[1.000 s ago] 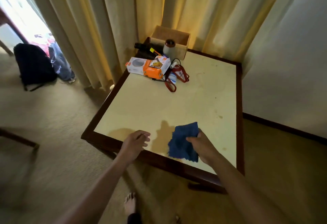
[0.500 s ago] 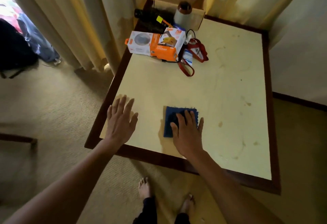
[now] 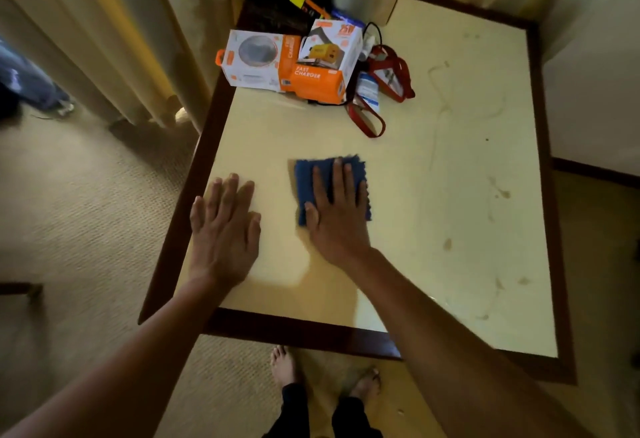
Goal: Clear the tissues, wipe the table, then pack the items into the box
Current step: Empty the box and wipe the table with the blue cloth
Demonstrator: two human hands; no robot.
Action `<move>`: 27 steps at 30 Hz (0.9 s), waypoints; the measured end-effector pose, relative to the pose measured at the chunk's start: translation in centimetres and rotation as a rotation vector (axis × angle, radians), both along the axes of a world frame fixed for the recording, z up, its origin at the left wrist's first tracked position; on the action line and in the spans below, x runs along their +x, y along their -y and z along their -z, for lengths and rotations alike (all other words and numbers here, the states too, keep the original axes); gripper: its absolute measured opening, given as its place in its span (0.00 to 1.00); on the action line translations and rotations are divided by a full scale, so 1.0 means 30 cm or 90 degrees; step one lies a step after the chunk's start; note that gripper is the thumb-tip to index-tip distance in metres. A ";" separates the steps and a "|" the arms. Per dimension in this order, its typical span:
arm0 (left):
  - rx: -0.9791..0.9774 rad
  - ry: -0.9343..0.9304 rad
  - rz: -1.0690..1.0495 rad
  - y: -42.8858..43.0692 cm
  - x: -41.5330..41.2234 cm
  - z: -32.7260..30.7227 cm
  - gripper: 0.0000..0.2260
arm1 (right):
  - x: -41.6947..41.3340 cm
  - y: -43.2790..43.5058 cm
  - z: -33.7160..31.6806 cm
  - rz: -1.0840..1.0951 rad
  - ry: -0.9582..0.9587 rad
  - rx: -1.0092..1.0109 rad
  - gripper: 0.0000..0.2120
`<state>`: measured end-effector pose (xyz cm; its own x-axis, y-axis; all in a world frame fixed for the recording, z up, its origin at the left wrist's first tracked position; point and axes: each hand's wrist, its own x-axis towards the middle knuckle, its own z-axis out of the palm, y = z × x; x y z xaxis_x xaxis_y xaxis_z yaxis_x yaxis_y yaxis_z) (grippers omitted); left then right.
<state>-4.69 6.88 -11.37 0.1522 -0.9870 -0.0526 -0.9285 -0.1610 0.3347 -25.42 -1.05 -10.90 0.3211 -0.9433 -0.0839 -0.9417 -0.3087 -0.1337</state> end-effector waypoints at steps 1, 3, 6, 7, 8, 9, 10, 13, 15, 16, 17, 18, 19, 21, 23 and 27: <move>-0.004 0.001 -0.003 -0.001 0.000 -0.002 0.28 | 0.000 -0.094 -0.011 -0.067 0.001 0.021 0.30; -0.001 0.006 0.000 0.003 0.001 -0.007 0.28 | -0.083 -0.217 -0.022 -0.147 -0.005 0.046 0.30; 0.000 0.005 0.007 0.005 0.003 -0.006 0.27 | -0.262 -0.122 -0.006 -0.114 -0.031 0.031 0.31; -0.007 -0.001 0.009 0.005 0.003 -0.004 0.27 | -0.289 -0.041 -0.005 -0.068 -0.042 0.022 0.31; -0.013 -0.010 0.008 0.004 0.002 -0.004 0.27 | -0.288 0.048 -0.007 -0.015 -0.044 0.022 0.31; -0.018 -0.018 0.007 0.005 0.004 0.000 0.27 | -0.257 0.132 -0.007 0.031 -0.043 0.016 0.31; -0.020 -0.027 0.003 0.007 0.003 0.002 0.27 | -0.203 0.194 -0.012 0.067 -0.040 0.020 0.32; -0.040 -0.031 -0.009 0.004 0.005 0.006 0.27 | -0.001 0.193 -0.020 0.051 -0.027 0.034 0.33; -0.051 -0.025 -0.003 0.000 0.007 0.006 0.26 | 0.034 0.040 -0.032 -0.082 -0.031 0.042 0.32; -0.052 -0.023 0.000 -0.003 0.006 0.005 0.26 | -0.004 -0.046 -0.036 -0.140 -0.035 0.046 0.31; -0.053 -0.020 0.000 -0.002 0.005 0.003 0.26 | -0.068 -0.108 -0.036 -0.178 -0.039 0.040 0.30; -0.053 -0.018 -0.004 -0.002 0.003 0.002 0.26 | -0.148 -0.137 -0.034 -0.190 -0.041 0.037 0.29; -0.054 -0.013 -0.005 0.000 0.002 0.003 0.26 | -0.225 -0.126 -0.030 -0.175 -0.035 0.028 0.29; -0.053 -0.010 -0.004 0.003 -0.001 0.008 0.26 | -0.332 -0.022 -0.019 -0.084 -0.039 0.021 0.30; -0.052 -0.019 -0.002 0.007 0.000 0.011 0.26 | -0.325 0.131 -0.024 0.025 -0.051 0.026 0.32; -0.061 -0.031 -0.006 0.001 0.007 0.014 0.26 | -0.090 0.181 -0.025 0.067 -0.026 0.030 0.33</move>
